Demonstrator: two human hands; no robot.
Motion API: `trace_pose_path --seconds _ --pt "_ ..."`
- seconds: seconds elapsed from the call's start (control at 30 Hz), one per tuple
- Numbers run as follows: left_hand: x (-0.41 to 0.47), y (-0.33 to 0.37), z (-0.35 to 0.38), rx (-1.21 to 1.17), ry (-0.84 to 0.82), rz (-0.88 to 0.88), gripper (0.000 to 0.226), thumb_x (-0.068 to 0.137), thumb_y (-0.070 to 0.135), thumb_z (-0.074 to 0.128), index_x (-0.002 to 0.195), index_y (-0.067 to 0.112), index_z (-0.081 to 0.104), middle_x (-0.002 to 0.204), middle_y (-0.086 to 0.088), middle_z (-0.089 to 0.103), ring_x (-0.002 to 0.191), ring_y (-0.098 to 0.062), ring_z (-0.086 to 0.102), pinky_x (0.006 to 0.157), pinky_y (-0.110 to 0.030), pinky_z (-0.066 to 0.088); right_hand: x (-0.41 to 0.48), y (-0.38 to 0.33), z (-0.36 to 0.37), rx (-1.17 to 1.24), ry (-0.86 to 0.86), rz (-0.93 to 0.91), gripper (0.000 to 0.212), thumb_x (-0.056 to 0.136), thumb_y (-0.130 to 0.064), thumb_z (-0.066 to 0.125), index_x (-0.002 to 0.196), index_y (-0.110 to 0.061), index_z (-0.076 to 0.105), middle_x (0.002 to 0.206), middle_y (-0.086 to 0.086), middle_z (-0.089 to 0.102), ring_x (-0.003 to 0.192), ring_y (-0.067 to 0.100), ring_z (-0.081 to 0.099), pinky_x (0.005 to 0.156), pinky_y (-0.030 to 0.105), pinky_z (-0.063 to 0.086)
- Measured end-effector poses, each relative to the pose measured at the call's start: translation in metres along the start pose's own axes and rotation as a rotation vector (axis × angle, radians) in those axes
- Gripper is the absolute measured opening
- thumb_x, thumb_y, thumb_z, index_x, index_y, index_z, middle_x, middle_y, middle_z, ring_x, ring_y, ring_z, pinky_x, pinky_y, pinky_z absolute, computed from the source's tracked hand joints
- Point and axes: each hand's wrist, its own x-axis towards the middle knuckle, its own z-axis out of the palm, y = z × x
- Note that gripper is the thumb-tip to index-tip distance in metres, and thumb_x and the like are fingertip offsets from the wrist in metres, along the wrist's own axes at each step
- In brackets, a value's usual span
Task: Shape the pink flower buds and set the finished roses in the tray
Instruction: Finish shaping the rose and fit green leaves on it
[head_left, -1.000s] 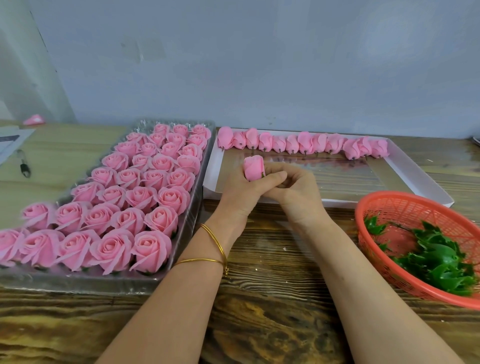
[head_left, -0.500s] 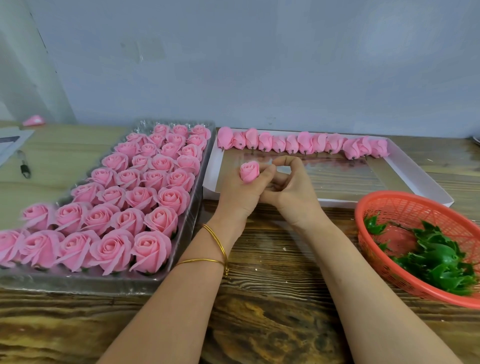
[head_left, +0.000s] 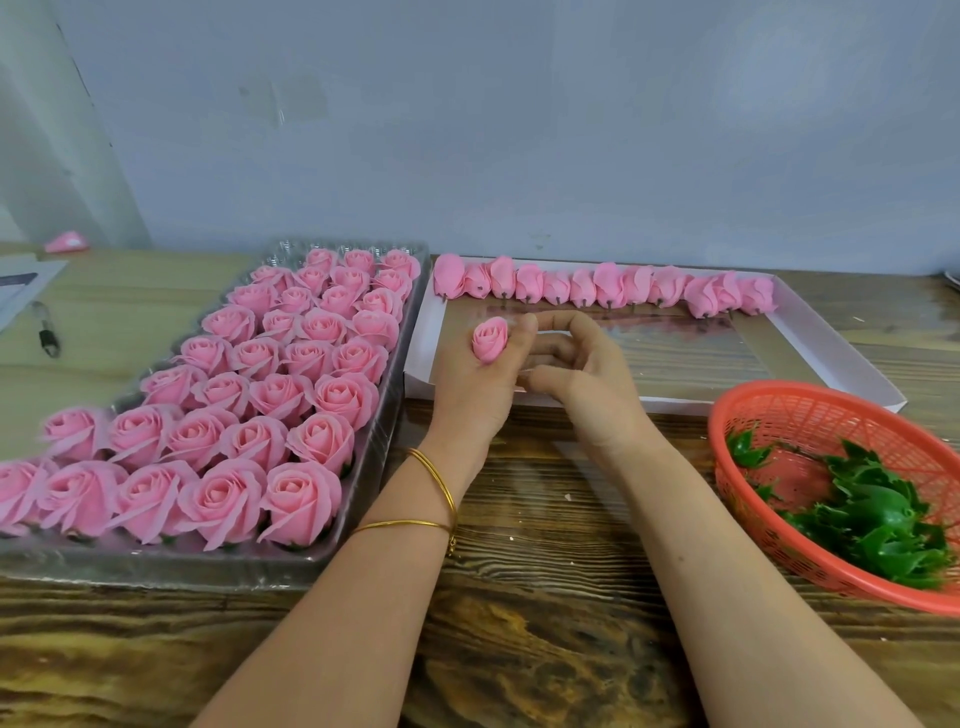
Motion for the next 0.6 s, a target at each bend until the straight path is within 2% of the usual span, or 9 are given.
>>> trace_pose_path --seconds 0.1,0.13,0.2,0.27,0.33,0.4,0.5,0.6 --pt "0.003 -0.003 -0.002 0.095 0.045 0.067 0.022 0.092 0.032 0.064 0.092 0.010 0.067 0.084 -0.007 0.072 0.084 -0.020 0.070 0.080 -0.040 0.058 0.001 -0.004 -0.002 0.001 0.066 -0.022 0.039 0.060 -0.009 0.061 0.099 -0.011 0.063 0.087 -0.001 0.068 0.079 0.009 0.064 0.072 0.022 0.052" --pt "0.003 -0.003 -0.002 0.117 0.052 0.080 0.026 0.092 0.032 0.064 0.096 0.006 0.066 0.083 -0.009 0.071 0.080 -0.019 0.070 0.076 -0.038 0.059 0.001 -0.005 -0.002 0.007 0.087 -0.022 0.035 0.062 -0.013 0.062 0.097 -0.013 0.064 0.089 -0.002 0.067 0.081 0.009 0.063 0.072 0.021 0.051" --pt "0.003 -0.005 -0.001 0.132 0.061 0.068 0.028 0.092 0.031 0.063 0.097 0.004 0.065 0.073 -0.004 0.068 0.063 -0.010 0.066 0.057 -0.024 0.055 0.001 -0.008 -0.003 0.001 0.113 -0.044 0.023 0.070 -0.018 0.066 0.093 -0.016 0.065 0.087 -0.007 0.066 0.083 0.009 0.060 0.073 0.019 0.048" --pt "0.002 -0.007 0.001 0.166 0.043 0.030 0.025 0.091 0.036 0.063 0.080 0.013 0.064 0.058 0.004 0.060 0.048 -0.007 0.057 0.046 -0.018 0.043 0.001 -0.010 -0.002 -0.010 0.122 -0.091 0.009 0.083 -0.011 0.069 0.089 -0.018 0.067 0.080 -0.011 0.066 0.080 0.006 0.059 0.074 0.018 0.047" --pt "0.002 -0.009 0.002 0.244 0.002 0.033 0.032 0.089 0.043 0.061 0.063 0.024 0.059 0.052 0.006 0.054 0.048 -0.008 0.050 0.047 -0.025 0.039 0.002 -0.012 -0.002 -0.015 0.128 -0.134 0.013 0.091 -0.005 0.063 0.085 -0.016 0.068 0.076 -0.010 0.066 0.077 0.004 0.059 0.074 0.018 0.048" --pt "0.002 -0.011 0.005 0.310 -0.027 0.064 0.029 0.089 0.044 0.058 0.066 0.026 0.060 0.054 0.004 0.055 0.051 -0.005 0.049 0.051 -0.028 0.041 0.001 -0.014 0.000 -0.024 0.122 -0.148 0.016 0.093 -0.005 0.061 0.083 -0.014 0.069 0.080 -0.004 0.067 0.080 0.005 0.060 0.076 0.018 0.050" --pt "0.001 -0.012 0.008 0.402 -0.047 0.100 0.026 0.090 0.040 0.053 0.068 0.028 0.061 0.060 0.013 0.061 0.059 -0.001 0.056 0.049 -0.014 0.040 0.001 -0.017 0.005 -0.065 0.103 -0.145 0.018 0.094 -0.007 0.061 0.080 -0.015 0.069 0.083 0.001 0.068 0.084 0.008 0.062 0.081 0.019 0.051" --pt "0.002 -0.012 0.008 0.445 -0.055 0.120 0.026 0.091 0.026 0.052 0.066 0.023 0.058 0.060 0.006 0.060 0.063 -0.007 0.058 0.053 -0.017 0.045 0.003 -0.020 0.012 -0.167 0.058 -0.168 0.031 0.096 -0.009 0.059 0.068 -0.020 0.067 0.077 0.014 0.069 0.086 0.017 0.068 0.084 0.022 0.050"
